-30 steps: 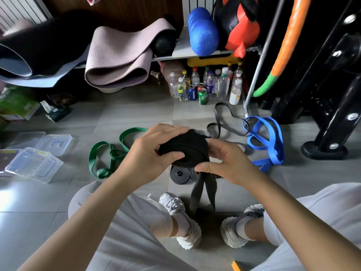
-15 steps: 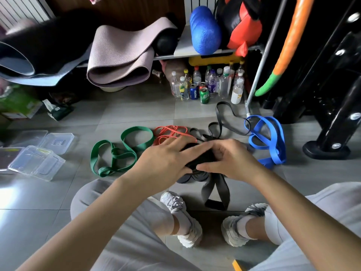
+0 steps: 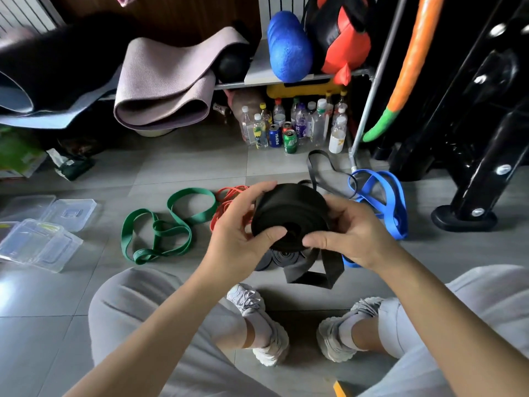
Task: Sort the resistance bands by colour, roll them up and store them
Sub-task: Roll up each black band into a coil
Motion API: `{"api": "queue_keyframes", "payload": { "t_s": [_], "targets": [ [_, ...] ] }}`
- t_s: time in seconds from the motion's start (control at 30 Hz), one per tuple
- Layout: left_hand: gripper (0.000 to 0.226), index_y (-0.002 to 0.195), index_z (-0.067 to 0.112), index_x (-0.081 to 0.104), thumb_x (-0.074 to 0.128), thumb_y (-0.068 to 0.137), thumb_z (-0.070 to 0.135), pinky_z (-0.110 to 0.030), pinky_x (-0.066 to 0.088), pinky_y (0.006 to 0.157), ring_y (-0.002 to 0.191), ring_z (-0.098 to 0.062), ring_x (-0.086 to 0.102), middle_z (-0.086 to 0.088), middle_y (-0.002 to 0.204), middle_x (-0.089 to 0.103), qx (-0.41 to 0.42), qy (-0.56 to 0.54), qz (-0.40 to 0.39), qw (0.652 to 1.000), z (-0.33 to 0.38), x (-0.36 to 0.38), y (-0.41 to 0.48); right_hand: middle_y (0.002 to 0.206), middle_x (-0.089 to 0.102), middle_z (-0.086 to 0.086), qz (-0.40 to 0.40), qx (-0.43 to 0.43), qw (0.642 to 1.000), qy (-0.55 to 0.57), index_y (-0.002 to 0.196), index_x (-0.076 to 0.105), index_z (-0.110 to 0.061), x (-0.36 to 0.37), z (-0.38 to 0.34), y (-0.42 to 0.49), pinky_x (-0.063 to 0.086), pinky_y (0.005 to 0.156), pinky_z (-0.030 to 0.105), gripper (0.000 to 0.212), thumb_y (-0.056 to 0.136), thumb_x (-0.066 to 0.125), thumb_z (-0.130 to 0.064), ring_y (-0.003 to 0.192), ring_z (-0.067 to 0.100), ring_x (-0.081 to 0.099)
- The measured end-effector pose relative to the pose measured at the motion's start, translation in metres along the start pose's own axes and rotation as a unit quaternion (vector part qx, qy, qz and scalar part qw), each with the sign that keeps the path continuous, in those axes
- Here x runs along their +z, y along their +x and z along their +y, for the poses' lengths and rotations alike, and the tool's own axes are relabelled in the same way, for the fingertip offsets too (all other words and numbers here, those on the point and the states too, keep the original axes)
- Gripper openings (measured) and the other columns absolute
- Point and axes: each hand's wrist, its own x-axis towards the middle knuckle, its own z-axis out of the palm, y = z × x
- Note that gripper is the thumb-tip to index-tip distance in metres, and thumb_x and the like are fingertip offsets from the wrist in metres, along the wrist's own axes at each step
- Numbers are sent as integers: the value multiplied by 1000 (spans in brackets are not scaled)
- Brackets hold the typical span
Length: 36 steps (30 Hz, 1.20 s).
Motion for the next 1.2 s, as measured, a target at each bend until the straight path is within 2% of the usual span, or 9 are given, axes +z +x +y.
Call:
{"api": "queue_keyframes", "payload": {
  "t_s": [0.07, 0.17, 0.37, 0.63, 0.83, 0.93, 1.03, 1.13, 1.2],
  "targets": [
    [58, 115, 53, 48, 70, 72, 21, -27, 52, 85, 109, -11, 57, 18, 114, 57, -13, -28, 3, 1000, 1, 5, -3, 93, 73, -5, 23, -12, 1000, 2, 97, 67, -35, 1, -3, 1, 56, 78, 25, 39, 63, 83, -24, 89, 12, 69],
    [63, 115, 50, 35, 76, 72, 28, -36, 51, 92, 115, -14, 53, 8, 121, 49, -31, 132, -35, 990, 8, -3, -1, 86, 73, -10, 6, 5, 1000, 0, 94, 65, -31, 2, -5, 4, 55, 73, 22, 40, 59, 81, -20, 84, 8, 69],
    [75, 136, 36, 28, 72, 77, 24, -46, 51, 87, 112, -30, 51, -4, 130, 47, 119, 493, -181, 842, 21, -10, 10, 80, 72, -12, -31, 33, 995, -88, 88, 64, -35, 16, 1, 16, 55, 77, 35, 39, 64, 84, -12, 78, 4, 67],
    [57, 120, 46, 48, 68, 74, 19, -3, 32, 90, 106, 8, 43, 13, 111, 49, 34, 269, -18, 962, 11, -17, 3, 104, 71, -7, -18, 30, 999, 12, 108, 61, -28, 3, 7, 2, 50, 88, 23, 52, 62, 85, -27, 103, 11, 65],
    [57, 112, 36, 44, 69, 71, 7, -7, 41, 85, 103, 9, 51, 19, 109, 51, -25, 69, 63, 995, 3, 7, -7, 94, 73, -8, 24, 14, 1000, 1, 100, 63, -26, 4, 3, 2, 53, 81, 22, 44, 59, 78, -24, 93, 10, 68],
    [53, 116, 35, 39, 68, 73, 26, -21, 44, 95, 114, -3, 48, 13, 118, 48, -43, 103, 20, 994, -4, 2, -13, 96, 73, -1, 20, 13, 1000, -16, 98, 66, -26, 3, 1, 4, 55, 82, 29, 40, 60, 78, -22, 91, 14, 69],
    [71, 128, 30, 31, 73, 71, 33, -42, 44, 100, 123, -22, 42, 0, 130, 37, 25, 331, -47, 942, 1, -14, -11, 95, 73, 1, -14, 35, 998, -41, 99, 66, -26, -1, 4, 7, 55, 84, 33, 41, 65, 80, -9, 91, 14, 70],
    [90, 139, 36, 23, 79, 69, 28, -46, 54, 81, 119, -33, 48, -5, 139, 35, 109, 501, -141, 847, 14, -13, -7, 91, 73, 2, -48, 39, 994, -89, 100, 68, -17, 5, 4, 11, 56, 82, 37, 36, 69, 80, -4, 88, 16, 70],
    [85, 137, 41, 25, 76, 72, 23, -50, 56, 71, 111, -35, 53, -7, 136, 44, 118, 526, -172, 824, 12, -10, -5, 89, 73, 1, -38, 38, 995, -88, 98, 67, -16, 10, 6, 13, 56, 81, 34, 34, 68, 80, -4, 87, 14, 70]
  ]
}}
